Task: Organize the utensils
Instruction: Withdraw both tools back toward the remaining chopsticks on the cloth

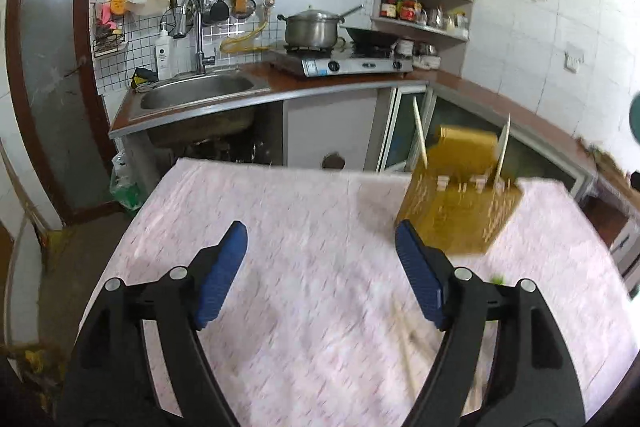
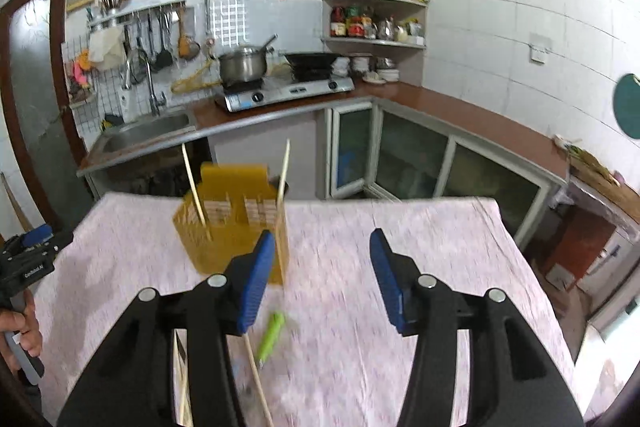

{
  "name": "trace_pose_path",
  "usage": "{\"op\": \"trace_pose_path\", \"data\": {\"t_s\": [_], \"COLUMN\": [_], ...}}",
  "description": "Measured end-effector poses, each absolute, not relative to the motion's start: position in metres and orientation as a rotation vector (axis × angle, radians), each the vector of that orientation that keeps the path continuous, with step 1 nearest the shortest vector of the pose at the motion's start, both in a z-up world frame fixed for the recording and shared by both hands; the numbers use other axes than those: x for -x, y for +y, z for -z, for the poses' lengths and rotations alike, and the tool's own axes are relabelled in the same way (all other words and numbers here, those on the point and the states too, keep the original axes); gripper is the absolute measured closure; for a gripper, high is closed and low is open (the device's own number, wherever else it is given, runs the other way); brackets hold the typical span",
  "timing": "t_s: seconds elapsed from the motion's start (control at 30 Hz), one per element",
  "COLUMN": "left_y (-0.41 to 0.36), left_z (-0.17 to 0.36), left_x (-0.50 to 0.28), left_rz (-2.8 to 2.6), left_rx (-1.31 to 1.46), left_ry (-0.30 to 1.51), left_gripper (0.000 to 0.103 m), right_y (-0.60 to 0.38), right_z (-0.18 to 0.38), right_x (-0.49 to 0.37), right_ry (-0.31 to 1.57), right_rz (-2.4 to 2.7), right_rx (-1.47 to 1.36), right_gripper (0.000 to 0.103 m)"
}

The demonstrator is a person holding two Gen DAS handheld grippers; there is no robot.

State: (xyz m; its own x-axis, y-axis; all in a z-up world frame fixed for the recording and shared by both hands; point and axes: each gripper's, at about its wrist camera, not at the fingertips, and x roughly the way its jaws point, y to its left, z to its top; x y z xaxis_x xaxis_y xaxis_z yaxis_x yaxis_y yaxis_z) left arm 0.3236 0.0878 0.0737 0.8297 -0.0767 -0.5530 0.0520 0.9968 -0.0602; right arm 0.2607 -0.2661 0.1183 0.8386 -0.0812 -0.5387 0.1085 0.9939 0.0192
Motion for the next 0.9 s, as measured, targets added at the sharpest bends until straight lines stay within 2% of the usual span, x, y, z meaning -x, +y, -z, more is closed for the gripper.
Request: {"op": "trace_pose_path", "data": {"t_s": [0.37,0.73,0.9], "left_y": [0.107,0.115,0.11], "left_z": [-0.029,-0.016,-0.009], "left_x": [-0.298,-0.299,-0.302], "left_rz": [0.059,0.071,0.065], "left_rx": [0.071,0.101,0.079], "left_ry": [0.583,0.59,0.604], "left_gripper": [0.029,0.029,0.029], "right_y": [-0.245,-0.23,-0.229], "right_z": [-0.091,-0.089,-0.069], "right_x": [-0.2,-0.207,-0.222], "right_ry": [0.607,0.602,0.629], "right_rz": [0.148,0.14,0.104], "right_rx": [-0.044,-0.051,-0.048], "right_gripper": [0.054,0.052,0.05]}}
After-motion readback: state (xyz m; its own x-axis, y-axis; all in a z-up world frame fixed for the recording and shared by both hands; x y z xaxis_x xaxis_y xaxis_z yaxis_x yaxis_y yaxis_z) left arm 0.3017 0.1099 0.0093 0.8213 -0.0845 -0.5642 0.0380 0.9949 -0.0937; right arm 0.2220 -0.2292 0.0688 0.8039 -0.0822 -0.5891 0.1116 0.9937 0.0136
